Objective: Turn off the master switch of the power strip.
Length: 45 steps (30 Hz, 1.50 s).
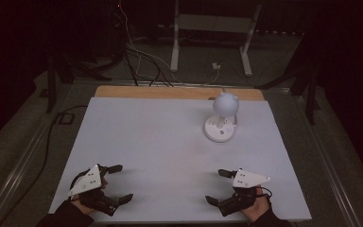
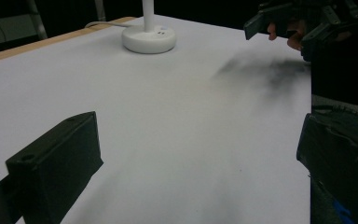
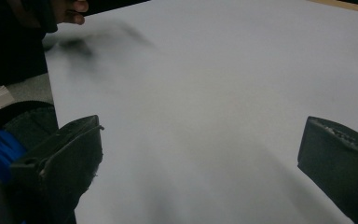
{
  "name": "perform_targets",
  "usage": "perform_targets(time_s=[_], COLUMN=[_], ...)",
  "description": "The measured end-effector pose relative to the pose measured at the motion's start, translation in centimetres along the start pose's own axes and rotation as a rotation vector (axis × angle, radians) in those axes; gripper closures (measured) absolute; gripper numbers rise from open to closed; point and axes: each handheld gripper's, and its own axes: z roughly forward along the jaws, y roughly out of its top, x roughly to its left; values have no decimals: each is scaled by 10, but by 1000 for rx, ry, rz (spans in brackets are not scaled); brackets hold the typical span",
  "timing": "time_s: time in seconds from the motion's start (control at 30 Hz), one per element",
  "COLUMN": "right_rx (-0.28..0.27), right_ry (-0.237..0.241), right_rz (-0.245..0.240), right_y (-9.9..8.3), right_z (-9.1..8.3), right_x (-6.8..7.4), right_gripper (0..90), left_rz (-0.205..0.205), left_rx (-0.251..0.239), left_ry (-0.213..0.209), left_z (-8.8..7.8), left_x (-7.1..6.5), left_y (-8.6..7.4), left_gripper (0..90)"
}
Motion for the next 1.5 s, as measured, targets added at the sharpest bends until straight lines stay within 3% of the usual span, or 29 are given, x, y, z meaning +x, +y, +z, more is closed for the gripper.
perform_targets(time_s=[0.77,1.5], right_rx=[-10,-37], right_ry=[-23,-60], right_rz=[-43,-41], right_y=[38,61], right_z=[-8,-12], right_x=[6,-13], right_gripper=[0,0], left_rz=[8,5], left_rx=[0,2], left_ry=[-6,-9], left_z=[0,0], left_x=[-2,-3], left_y=[1,1], left_gripper=[3,3])
